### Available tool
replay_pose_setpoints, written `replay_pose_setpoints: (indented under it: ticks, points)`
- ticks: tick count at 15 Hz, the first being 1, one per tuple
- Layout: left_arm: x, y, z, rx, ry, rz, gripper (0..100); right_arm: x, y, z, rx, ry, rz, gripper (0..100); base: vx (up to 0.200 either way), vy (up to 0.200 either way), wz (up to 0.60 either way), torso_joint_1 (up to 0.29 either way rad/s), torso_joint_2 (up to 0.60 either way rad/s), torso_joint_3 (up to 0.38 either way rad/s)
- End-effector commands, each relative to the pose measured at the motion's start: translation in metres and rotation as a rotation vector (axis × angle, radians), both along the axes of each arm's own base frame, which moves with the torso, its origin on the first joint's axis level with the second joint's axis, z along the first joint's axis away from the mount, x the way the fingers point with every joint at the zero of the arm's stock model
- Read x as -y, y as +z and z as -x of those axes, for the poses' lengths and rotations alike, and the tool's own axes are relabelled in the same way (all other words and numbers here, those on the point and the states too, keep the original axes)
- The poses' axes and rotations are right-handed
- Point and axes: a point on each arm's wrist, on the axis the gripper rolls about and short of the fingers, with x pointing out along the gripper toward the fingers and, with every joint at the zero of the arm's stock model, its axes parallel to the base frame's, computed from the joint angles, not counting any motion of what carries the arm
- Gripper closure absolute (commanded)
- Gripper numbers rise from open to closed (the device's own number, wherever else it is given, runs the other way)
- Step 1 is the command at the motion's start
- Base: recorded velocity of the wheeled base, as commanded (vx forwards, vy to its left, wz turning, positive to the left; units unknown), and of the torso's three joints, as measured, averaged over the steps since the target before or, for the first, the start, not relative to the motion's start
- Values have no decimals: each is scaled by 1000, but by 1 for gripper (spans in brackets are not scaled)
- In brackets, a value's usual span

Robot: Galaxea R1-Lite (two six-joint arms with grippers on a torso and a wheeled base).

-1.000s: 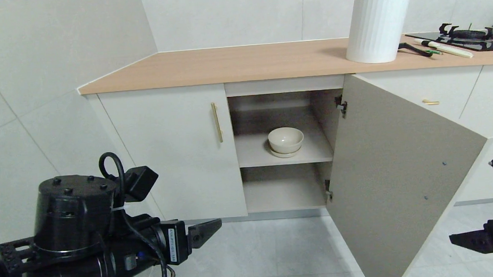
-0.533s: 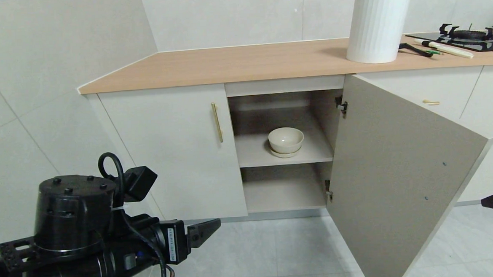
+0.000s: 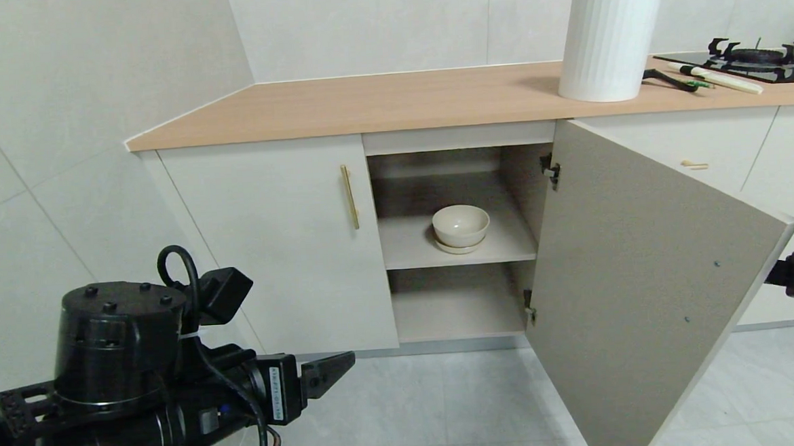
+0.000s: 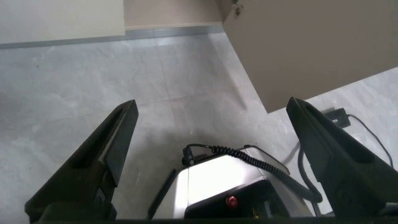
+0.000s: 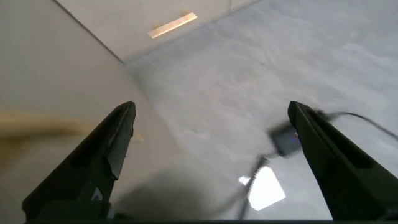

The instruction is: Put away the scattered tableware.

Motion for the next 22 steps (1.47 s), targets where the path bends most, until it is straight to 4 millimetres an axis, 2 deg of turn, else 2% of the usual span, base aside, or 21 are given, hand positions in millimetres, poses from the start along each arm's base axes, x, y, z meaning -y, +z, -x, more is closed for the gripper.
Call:
replay_pose_setpoints:
  ticks: [1,4,10,13,14,17,18,19,20,22]
  points:
    - [0,0,0,0,1,0,0,0,-10,-10,-20,6,-45,0,0,0,0,0,0,0]
    - [0,-1,0,-3,-1,-1,0,-4,-9,-10,-7,60,-108,0,0,0,0,0,0,0]
    - [0,1,0,5,-1,4,0,-35,-14,-11,-20,174,-176,0,0,0,0,0,0,0]
    - [0,2,0,6,0,6,0,-71,-23,-17,-62,300,-210,0,0,0,0,0,0,0]
    - [0,3,0,10,-1,8,0,-95,-35,-26,-90,387,-203,0,0,0,0,0,0,0]
    - [0,3,0,13,0,7,0,-145,-58,-58,-102,518,-190,0,0,0,0,0,0,0]
    - [0,3,0,14,1,7,0,-151,-59,-62,-98,531,-190,0,0,0,0,0,0,0]
    - [0,4,0,16,1,8,0,-167,-60,-74,-90,565,-191,0,0,0,0,0,0,0]
    - [0,4,0,17,3,8,0,-176,-61,-82,-80,577,-191,0,0,0,0,0,0,0]
    - [0,4,0,16,3,7,0,-185,-60,-95,-62,588,-195,0,0,0,0,0,0,0]
